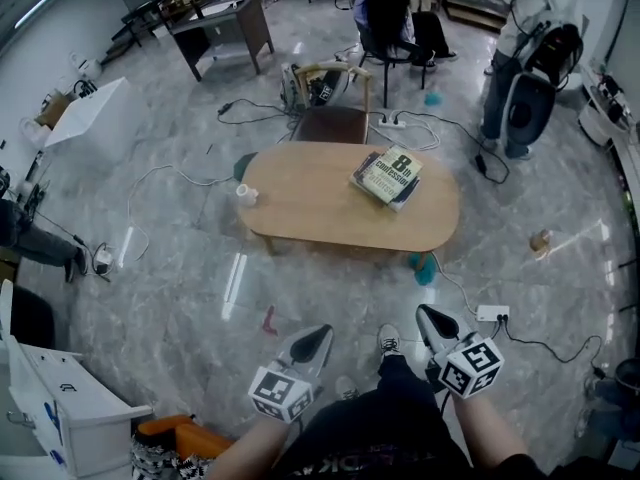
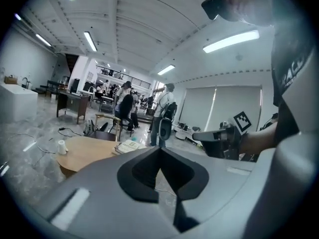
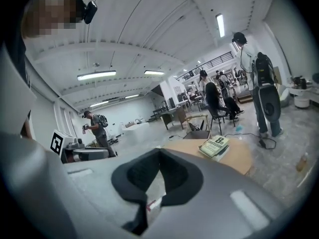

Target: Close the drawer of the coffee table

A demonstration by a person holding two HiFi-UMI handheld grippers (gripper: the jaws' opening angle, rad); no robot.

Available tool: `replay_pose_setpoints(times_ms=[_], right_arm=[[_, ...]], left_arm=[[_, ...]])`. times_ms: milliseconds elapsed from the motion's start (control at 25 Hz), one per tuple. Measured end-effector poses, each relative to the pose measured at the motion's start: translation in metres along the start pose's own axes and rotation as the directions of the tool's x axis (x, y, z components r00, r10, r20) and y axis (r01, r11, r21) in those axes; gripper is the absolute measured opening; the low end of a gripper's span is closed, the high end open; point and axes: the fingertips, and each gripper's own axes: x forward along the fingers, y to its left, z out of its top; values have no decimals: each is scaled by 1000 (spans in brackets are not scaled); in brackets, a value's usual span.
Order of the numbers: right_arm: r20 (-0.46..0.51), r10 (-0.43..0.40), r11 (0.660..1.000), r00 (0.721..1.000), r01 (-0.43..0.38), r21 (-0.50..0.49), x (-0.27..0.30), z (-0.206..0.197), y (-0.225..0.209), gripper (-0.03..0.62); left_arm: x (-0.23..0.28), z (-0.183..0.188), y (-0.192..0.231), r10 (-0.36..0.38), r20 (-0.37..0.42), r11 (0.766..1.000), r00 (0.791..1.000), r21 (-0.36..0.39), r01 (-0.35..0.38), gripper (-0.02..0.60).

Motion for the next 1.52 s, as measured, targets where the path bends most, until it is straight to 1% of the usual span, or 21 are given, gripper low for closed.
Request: replay_pose_setpoints(times_ms=[120, 280, 400, 520, 640, 760, 920, 1000, 1200, 1360, 1440, 1520], right_arm=[[31, 2, 1000, 1000, -2, 0, -36, -6, 32, 2], [44, 12, 1000, 999, -11, -6, -84, -20, 66, 2], [31, 45, 999, 999, -44, -32, -114, -32, 89, 2], [14, 93, 993, 996, -92, -78, -138, -40, 108, 2], [-3, 143, 983, 990, -143, -112, -160, -45, 118, 2], [1, 205, 972, 979, -203, -118, -185, -49, 119, 2], [-50, 260, 955, 964, -264, -137, -227, -58, 107, 2], [-76, 286, 942, 955, -295, -159, -251, -67, 100, 2], [-111, 339, 927, 934, -352, -129, -301, -98, 86, 2], [-167, 381, 907, 909, -403, -126, -325, -112, 81, 2], [-165, 397, 901, 903, -418, -115, -332, -110, 78, 2], [-136, 414, 901, 900, -427, -82, -337, -105, 76, 2]], left_arm=[[-24, -10, -31, -76, -15, 997, 997, 4, 76, 5], [-51, -19, -77, -159, -33, 987, 987, -13, 159, 5], [-66, -21, -110, -202, -38, 979, 979, -24, 201, 5], [-77, -24, -139, -227, -29, 974, 974, -38, 226, 5], [-85, -31, -168, -227, -34, 974, 973, -34, 225, 5], [-86, -40, -199, -210, -35, 977, 977, -45, 208, 5], [-80, -50, -253, -188, -11, 976, 982, -115, 185, 5], [-77, -59, -284, -181, -13, 977, 983, -114, 178, 5], [-75, -90, -348, -164, -22, 981, 986, -105, 161, 5], [-76, -101, -376, -136, -17, 985, 991, -112, 134, 5], [-74, -100, -384, -124, -17, 986, 992, -116, 121, 5], [-73, -96, -388, -112, -15, 987, 994, -121, 109, 5]])
